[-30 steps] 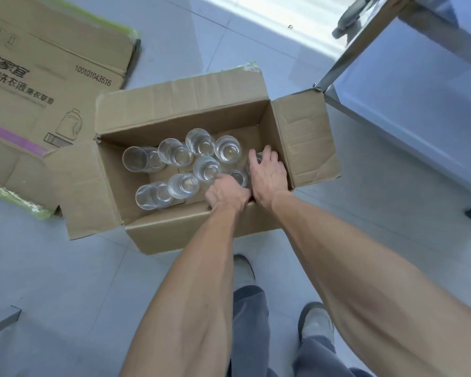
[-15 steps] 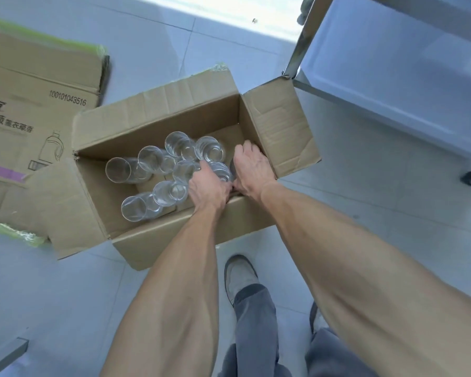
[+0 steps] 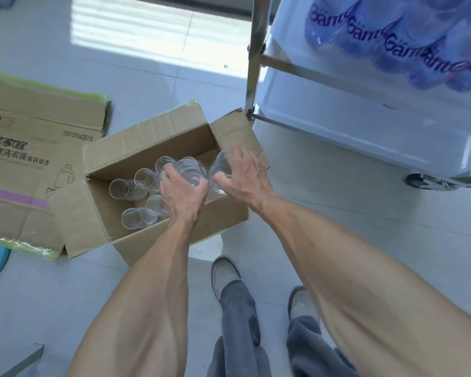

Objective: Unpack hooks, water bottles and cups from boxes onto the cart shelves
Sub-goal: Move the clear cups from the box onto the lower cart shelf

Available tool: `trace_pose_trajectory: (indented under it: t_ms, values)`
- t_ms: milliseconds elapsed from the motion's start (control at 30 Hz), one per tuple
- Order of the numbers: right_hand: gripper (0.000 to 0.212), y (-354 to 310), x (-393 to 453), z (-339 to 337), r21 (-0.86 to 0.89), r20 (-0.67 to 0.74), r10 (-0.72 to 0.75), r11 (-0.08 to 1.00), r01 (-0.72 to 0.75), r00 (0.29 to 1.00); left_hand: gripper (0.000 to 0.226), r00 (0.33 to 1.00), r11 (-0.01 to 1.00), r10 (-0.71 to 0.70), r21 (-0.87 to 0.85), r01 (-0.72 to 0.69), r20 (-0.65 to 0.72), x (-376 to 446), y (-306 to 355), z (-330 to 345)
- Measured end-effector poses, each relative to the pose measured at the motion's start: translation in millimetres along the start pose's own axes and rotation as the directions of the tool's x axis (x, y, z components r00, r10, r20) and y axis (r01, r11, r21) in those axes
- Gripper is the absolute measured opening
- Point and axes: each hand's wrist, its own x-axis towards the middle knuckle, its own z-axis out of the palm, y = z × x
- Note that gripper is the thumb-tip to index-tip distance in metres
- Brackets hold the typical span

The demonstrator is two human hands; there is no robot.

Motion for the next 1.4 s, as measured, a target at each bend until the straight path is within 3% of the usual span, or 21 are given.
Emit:
trace_pose_trajectory:
  t_ms: [133,333,500,567,767,967,1100,1200,1267,1400]
  values:
    - [0.048,7.0,-20.6,-45.8,-0.002,-0.061,0.072,0.997,-0.072,0.996,0.075,0.998,0.998,0.059,0.030,-0.059,-0.011,-15.7,47.3,-21.0]
    - [0.069,63.8,-45.0,-88.3,-0.093,-0.132,0.258,0.958,-0.271,0.957,0.071,0.948,0.949,0.314,-0.058,-0.311,0.050,-31.1,127.8,-2.3]
    - [0.063,132.2,-36.3,-99.6,0.074,-0.272,0.492,0.868,-0.491,0.827,0.071,0.877,0.895,0.442,-0.157,-0.417,0.187,-39.4,186.7,60.0]
    - [0.063,159.8,-30.0,-99.5,0.138,-0.321,0.528,0.847,-0.513,0.786,0.072,0.867,0.892,0.449,-0.164,-0.421,0.217,-41.7,202.1,90.2]
    - [0.074,229.3,5.5,-104.9,0.167,-0.379,0.477,0.878,-0.448,0.793,0.076,0.835,0.863,0.505,-0.165,-0.478,0.220,-29.2,239.8,161.7]
    - [0.066,262.0,56.1,-110.3,0.258,-0.510,0.398,0.917,-0.305,0.763,0.063,0.793,0.792,0.600,-0.221,-0.569,0.108,8.5,279.1,207.7]
    - [0.058,272.3,95.4,-100.4,0.224,-0.654,0.312,0.950,-0.218,0.689,0.053,0.781,0.769,0.623,-0.217,-0.601,0.045,39.2,293.1,235.5]
    - [0.049,283.5,121.6,-80.2,0.188,-0.775,0.264,0.964,-0.190,0.574,0.060,0.784,0.755,0.618,-0.231,-0.614,-0.065,63.4,293.1,252.2]
    - [0.055,294.4,132.0,-70.3,0.228,-0.812,0.281,0.960,-0.165,0.512,0.062,0.764,0.721,0.635,-0.268,-0.640,-0.115,72.0,291.5,262.5]
    - [0.073,299.4,146.0,-64.8,0.219,-0.782,0.278,0.961,-0.171,0.558,0.065,0.751,0.679,0.630,-0.329,-0.657,-0.199,75.4,283.1,269.0]
